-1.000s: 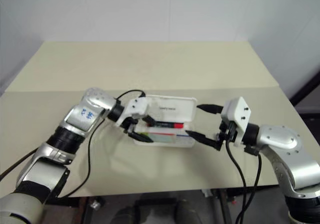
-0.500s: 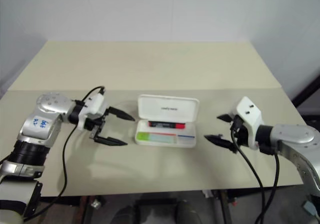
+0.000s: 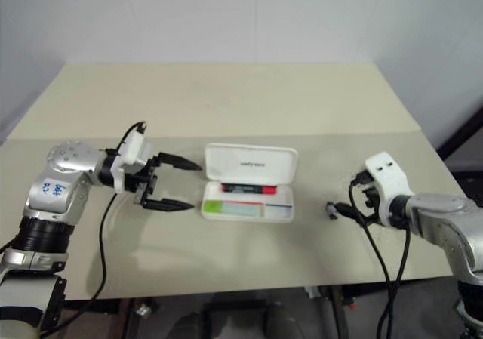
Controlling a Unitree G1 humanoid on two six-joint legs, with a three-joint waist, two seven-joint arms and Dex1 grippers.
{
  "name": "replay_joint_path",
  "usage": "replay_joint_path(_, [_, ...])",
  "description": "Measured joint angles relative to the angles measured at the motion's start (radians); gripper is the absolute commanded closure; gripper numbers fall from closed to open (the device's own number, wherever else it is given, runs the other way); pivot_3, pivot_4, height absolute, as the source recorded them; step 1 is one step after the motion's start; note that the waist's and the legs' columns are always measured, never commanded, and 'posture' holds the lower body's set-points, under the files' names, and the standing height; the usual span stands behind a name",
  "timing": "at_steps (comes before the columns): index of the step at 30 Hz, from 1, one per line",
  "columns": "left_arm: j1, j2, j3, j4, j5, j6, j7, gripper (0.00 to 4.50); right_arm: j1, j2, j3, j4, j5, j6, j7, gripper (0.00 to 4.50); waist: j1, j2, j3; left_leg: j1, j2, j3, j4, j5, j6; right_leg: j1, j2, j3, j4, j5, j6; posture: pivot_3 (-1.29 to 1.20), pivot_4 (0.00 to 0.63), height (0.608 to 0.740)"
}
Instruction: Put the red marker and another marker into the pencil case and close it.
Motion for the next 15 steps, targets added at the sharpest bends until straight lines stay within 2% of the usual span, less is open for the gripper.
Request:
replay_joint_path(10, [-0.013,0.043,0.04,-0.009,-0.029,0.02,-0.001,0.03,-0.056,0.138,0.047,0.045,-0.025,0.088,-0.065,0.0,0.0,0.0,0.0,-0.001,0.0,0.0,0.0,0.0,0.0,0.0,0.0,0.0,-0.001,0.0,0.0,0.0,0.15,0.74])
replay_joint_path(13, [-0.012,0.044,0.05,-0.027,-0.036,0.023,0.003,0.0,-0.061,0.143,0.058,0.069,-0.047,0.065,-0.071,0.64,0.0,-0.001,-0.001,-0.001,0.0,0.0,0.001,0.0,0.0,0.0,0.0,0.0,-0.001,0.0,0.0,0.0,0.15,0.74])
replay_joint_path(15, [-0.012,0.049,0.053,-0.04,-0.038,0.029,0.009,0.0,-0.065,0.148,0.06,0.087,-0.063,0.052,-0.076,1.36,-0.001,-0.002,-0.001,-0.001,0.0,0.0,0.001,0.0,0.0,0.001,0.0,0.0,-0.002,0.0,0.0,0.0,0.15,0.74])
